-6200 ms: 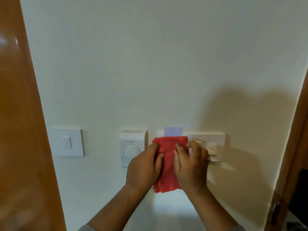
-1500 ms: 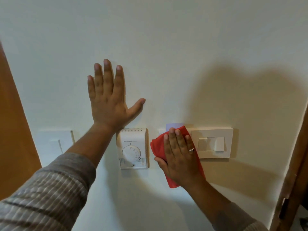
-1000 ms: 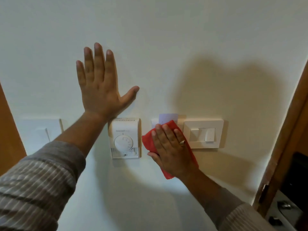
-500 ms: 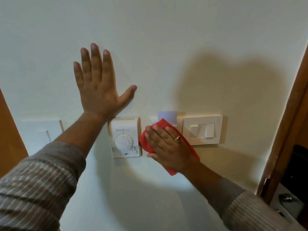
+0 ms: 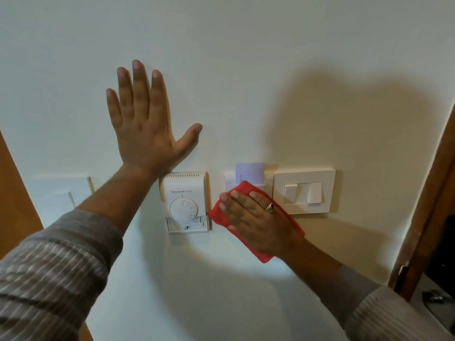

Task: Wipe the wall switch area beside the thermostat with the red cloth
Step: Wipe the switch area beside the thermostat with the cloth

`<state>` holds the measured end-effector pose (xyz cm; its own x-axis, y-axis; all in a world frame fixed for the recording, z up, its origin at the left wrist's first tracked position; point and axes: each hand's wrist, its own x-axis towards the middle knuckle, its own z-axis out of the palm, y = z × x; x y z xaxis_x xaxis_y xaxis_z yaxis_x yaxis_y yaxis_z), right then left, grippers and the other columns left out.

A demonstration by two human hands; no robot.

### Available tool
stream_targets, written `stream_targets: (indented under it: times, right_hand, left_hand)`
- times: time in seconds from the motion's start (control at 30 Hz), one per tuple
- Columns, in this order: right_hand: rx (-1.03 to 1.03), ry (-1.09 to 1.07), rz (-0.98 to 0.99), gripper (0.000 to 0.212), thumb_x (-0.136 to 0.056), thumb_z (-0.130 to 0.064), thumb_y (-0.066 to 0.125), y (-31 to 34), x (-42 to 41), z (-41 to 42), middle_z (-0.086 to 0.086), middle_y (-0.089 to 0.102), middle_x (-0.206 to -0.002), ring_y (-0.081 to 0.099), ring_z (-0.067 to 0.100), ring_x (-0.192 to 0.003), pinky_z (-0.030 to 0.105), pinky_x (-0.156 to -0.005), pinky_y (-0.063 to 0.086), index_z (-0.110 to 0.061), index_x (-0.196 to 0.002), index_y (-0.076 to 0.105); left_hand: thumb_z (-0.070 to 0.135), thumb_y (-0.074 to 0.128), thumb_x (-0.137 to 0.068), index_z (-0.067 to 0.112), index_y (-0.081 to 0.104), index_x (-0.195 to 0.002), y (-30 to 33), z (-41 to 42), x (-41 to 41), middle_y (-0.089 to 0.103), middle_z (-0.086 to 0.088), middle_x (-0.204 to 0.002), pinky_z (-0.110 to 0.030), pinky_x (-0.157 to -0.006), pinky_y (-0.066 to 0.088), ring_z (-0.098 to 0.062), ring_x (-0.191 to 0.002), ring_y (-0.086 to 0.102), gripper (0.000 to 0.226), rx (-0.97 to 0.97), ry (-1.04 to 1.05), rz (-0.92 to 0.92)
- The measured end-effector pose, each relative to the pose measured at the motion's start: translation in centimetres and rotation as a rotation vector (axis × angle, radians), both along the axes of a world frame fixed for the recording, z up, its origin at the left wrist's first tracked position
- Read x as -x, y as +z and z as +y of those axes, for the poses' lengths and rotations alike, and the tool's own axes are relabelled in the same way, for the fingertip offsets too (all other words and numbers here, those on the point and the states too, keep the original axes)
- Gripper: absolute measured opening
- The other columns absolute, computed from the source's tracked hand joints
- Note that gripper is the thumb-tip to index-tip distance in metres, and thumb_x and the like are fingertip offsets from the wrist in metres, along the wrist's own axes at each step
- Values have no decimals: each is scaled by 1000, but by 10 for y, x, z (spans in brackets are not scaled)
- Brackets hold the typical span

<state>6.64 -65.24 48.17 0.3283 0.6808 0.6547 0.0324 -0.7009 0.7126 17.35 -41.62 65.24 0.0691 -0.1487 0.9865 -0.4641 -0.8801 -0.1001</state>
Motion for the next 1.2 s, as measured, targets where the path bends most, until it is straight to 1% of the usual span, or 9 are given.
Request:
stream_targets:
  times: [0.07, 0.27, 0.43, 0.67, 0.87, 0.97, 1.07, 1.13, 1.2]
  right_hand:
    - [28, 35, 29, 62, -105, -31, 48, 8, 4, -11, 14, 14, -164, 17, 30, -153, 45, -125, 13, -4, -155, 24]
    - [-441, -104, -128, 71, -105, -43, 38, -10, -7, 34, 18, 15, -163, 8, 35, -154, 49, -125, 6, -2, -157, 12]
    - [-121, -66, -96, 72, -104, -37, 51, -7, 0, -3, 19, 7, -166, 12, 36, -153, 49, -125, 8, -2, -157, 18]
    - [-304, -134, -116, 71, -105, -45, 42, 0, -5, 26, 17, 6, -166, 11, 36, -153, 51, -125, 4, -4, -157, 16]
    - [20, -27, 31, 60, -105, -32, 51, 6, 9, -8, 15, 19, -162, 19, 33, -151, 48, -125, 16, -7, -154, 29]
    - [-189, -39, -88, 66, -103, -42, 51, 13, 7, -4, 18, 26, -159, 24, 36, -150, 49, -123, 20, -2, -153, 30]
    - [-386, -127, -119, 70, -107, -46, 34, 8, -2, 22, 19, 11, -165, 8, 36, -153, 50, -125, 8, -2, -157, 13]
    - [-388, -148, -107, 69, -106, -44, 34, 2, -6, 29, 17, 4, -166, 6, 36, -154, 50, -125, 2, -3, -157, 12]
    - [-285, -136, -90, 69, -104, -41, 44, 0, -4, 27, 16, 10, -165, 12, 35, -153, 50, -125, 5, -4, -157, 20]
  left_hand:
    - [78, 40, -92, 4, 18, -160, 0, 1, 0, 18, -30, -166, -64, -123, 9, -51, -153, 15, 103, 0, -2, -1]
    - [79, 39, -92, 5, 18, -160, 1, 0, 1, 18, -29, -166, -64, -123, 10, -51, -153, 15, 103, 2, 1, 6]
    - [78, 39, -92, 4, 19, -160, 0, 1, 2, 18, -30, -166, -64, -124, 10, -52, -153, 16, 102, 0, 2, 3]
    - [77, 40, -92, 3, 22, -159, 0, -1, -1, 21, -30, -165, -63, -123, 11, -52, -152, 18, 101, 12, 14, -26]
    - [77, 40, -92, 4, 22, -159, 1, 0, -1, 21, -31, -165, -64, -123, 11, -53, -152, 18, 101, 4, 9, -25]
    - [77, 39, -93, 4, 21, -159, 0, 1, -1, 20, -31, -165, -65, -123, 11, -53, -152, 18, 101, 6, 9, -21]
    - [77, 38, -92, 4, 22, -159, 1, -2, 0, 21, -30, -165, -64, -123, 11, -52, -152, 18, 101, 9, 12, -22]
    - [77, 39, -92, 4, 22, -159, 1, -2, -1, 21, -31, -165, -64, -123, 11, -53, -152, 19, 100, 11, 11, -27]
    - [76, 40, -92, 4, 23, -159, 1, -1, -2, 21, -31, -165, -64, -123, 11, -53, -152, 19, 100, 14, 15, -33]
